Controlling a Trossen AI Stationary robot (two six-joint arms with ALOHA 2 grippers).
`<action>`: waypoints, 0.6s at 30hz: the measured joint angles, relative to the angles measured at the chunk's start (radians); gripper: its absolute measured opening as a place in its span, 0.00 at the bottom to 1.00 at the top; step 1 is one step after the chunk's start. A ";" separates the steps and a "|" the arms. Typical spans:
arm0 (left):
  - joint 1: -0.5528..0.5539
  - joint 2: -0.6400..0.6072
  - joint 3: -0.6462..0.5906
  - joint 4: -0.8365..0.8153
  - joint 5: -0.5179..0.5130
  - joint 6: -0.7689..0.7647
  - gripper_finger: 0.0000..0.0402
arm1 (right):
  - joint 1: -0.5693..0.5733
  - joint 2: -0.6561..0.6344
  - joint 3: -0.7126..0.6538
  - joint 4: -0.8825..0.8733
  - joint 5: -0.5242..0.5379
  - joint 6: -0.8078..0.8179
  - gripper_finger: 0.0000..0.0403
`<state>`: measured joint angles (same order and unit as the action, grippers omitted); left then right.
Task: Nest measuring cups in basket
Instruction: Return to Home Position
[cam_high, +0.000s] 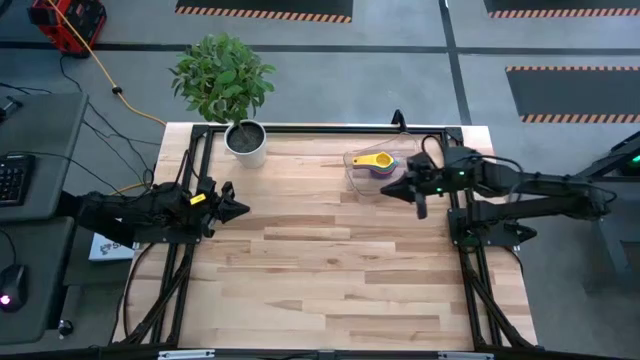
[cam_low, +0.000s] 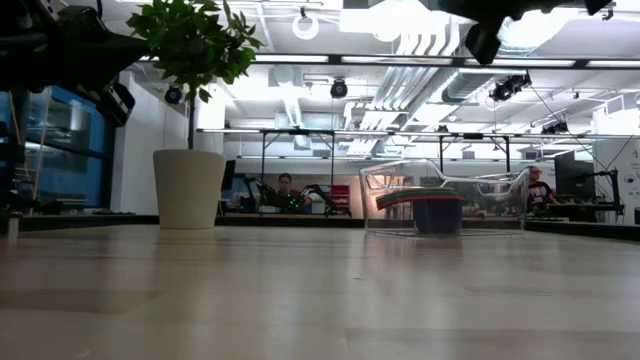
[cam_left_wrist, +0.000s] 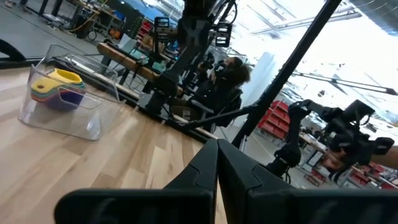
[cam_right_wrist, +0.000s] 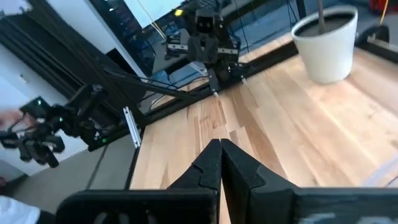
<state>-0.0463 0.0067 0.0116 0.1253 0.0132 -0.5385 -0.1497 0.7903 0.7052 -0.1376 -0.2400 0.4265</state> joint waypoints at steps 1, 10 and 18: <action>0.000 0.000 0.000 0.000 0.000 0.000 0.00 | 0.000 -0.019 -0.004 -0.006 0.000 -0.023 0.00; 0.000 0.000 0.000 0.000 0.000 0.000 0.00 | -0.044 -0.239 -0.366 0.342 0.004 -0.011 0.00; 0.000 -0.002 0.000 -0.047 0.001 0.000 0.00 | -0.053 -0.581 -0.568 0.366 0.036 0.060 0.00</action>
<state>-0.0463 0.0044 0.0116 0.0780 0.0138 -0.5385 -0.2024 0.2089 0.1367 0.2280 -0.2043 0.4868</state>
